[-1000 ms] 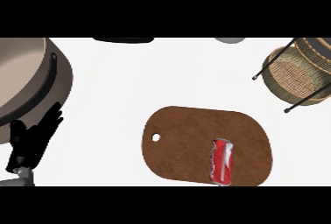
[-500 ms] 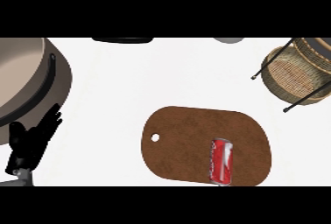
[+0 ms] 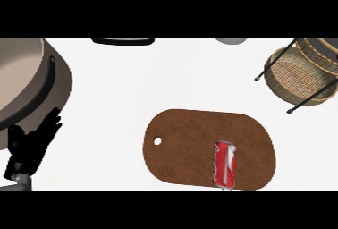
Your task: Pick the tomato from the cutting board and place it in the tiered basket
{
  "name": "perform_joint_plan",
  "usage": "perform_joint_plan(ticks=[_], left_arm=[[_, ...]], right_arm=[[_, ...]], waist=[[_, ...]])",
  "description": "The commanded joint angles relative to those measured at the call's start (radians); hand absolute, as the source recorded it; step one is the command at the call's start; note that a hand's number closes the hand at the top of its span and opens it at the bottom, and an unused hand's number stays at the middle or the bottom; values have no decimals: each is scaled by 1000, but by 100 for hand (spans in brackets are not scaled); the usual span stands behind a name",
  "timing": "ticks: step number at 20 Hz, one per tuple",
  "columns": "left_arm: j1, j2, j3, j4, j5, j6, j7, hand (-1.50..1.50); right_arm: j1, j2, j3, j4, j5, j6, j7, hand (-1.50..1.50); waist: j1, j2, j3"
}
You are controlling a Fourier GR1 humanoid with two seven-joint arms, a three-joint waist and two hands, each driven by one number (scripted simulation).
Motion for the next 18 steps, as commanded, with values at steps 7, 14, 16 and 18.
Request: perform_joint_plan(ticks=[7, 14, 16, 18], left_arm=[[31, 18, 32, -3, 26, -23, -3, 0], [78, 36, 76, 20, 32, -13, -25, 0], [91, 19, 70, 6, 22, 14, 0, 0], [62, 28, 86, 27, 20, 30, 9, 0]], right_arm=[[-58, -13, -80, -185, -57, -165, 206, -150], [28, 59, -155, -461, -166, -289, 97, -150], [84, 90, -189, -545, -223, -307, 48, -150], [104, 163, -182, -634, -243, -297, 56, -150]], waist=[[-44, -23, -2], [-110, -52, -2], [-126, -58, 0], [-146, -64, -1]])
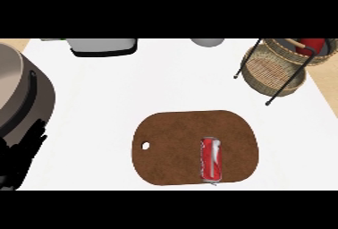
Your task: Pick the tomato from the cutting board and place it in the tiered basket
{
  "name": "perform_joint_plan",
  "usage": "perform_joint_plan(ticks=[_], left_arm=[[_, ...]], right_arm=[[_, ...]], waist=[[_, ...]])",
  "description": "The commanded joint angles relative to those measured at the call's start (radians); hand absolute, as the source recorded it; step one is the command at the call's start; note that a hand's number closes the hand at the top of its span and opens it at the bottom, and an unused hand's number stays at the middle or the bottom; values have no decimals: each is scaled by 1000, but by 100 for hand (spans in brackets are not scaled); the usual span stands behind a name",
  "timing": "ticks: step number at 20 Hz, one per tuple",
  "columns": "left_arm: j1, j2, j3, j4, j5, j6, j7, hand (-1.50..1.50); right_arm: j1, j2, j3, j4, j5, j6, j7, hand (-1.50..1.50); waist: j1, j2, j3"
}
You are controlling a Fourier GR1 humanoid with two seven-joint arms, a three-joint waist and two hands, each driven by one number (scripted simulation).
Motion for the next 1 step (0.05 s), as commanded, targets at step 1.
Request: perform_joint_plan(ticks=[1], left_arm=[[32, -16, 7, 5, -2, 16, -11, 0]], right_arm=[[108, 86, -37, -181, -93, -25, -3, -150]], waist=[[-33, -12, 1]])
